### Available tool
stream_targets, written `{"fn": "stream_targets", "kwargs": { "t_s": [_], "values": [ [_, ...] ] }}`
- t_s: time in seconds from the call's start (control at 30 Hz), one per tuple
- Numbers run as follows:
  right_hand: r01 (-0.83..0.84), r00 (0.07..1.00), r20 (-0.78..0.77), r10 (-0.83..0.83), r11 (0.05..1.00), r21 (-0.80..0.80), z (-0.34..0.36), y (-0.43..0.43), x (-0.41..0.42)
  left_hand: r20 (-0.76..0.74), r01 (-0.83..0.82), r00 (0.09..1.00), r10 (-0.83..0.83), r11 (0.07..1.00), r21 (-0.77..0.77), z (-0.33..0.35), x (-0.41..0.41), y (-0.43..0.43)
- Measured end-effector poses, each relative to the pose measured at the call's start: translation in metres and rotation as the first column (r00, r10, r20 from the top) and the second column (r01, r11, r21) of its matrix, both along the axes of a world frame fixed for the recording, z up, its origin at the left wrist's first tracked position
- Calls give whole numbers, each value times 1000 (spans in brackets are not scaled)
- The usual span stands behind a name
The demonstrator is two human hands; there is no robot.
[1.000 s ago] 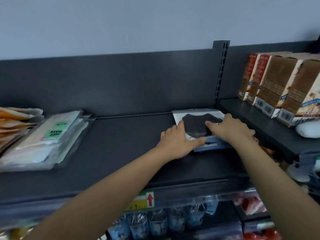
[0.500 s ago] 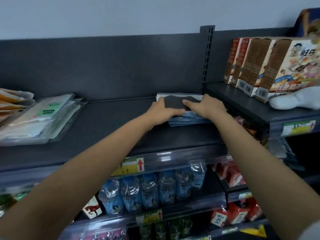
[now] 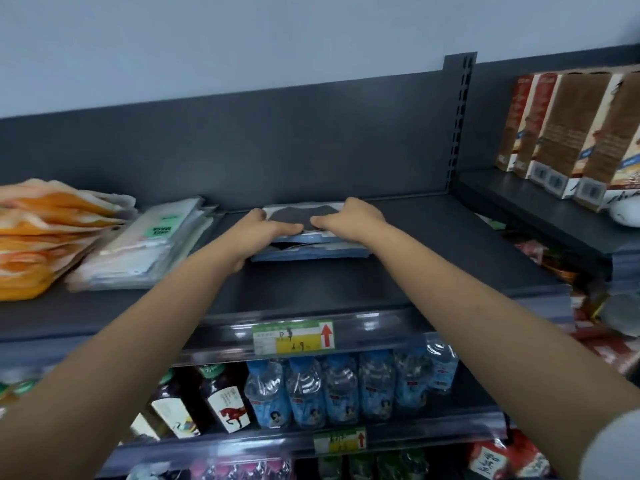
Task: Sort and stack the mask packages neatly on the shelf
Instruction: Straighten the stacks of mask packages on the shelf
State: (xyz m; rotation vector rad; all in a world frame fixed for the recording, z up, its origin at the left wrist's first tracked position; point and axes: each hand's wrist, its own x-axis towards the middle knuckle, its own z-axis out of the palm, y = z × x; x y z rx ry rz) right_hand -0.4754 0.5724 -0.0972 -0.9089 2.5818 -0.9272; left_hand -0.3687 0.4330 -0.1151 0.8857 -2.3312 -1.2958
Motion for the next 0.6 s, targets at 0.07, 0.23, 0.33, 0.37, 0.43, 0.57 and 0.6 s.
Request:
{"fn": "stream_targets", "kwargs": {
  "t_s": [0.07, 0.23, 0.33, 0.37, 0.43, 0.57, 0.6],
  "values": [
    [-41, 999, 6, 41, 999, 10, -2, -21, 11, -8, -60, 998, 60, 998, -21, 1, 18, -14],
    [-47, 998, -43, 46, 999, -27, -20, -57, 26, -54, -164, 985, 162, 986, -39, -8, 43, -37],
    [-84, 994, -75, 78, 994, -77, -28, -63, 28, -108, -220, 971, 214, 974, -49, -13, 48, -42],
    [-92, 993, -81, 84, 991, -98, -30, -64, 26, -123, -225, 968, 218, 973, -50, -15, 48, -46],
    [-96, 990, -110, 85, 991, -98, -34, -65, 23, -134, -211, 971, 200, 975, -71, -16, 45, -49],
    [-104, 981, -163, 101, 994, -13, -41, -67, 21, -139, -150, 981, 135, 983, -107, -21, 41, -51],
    [-101, 981, -169, 97, 995, -20, -41, -68, 21, -140, -146, 982, 130, 983, -109, -23, 40, -53]
  ]
}}
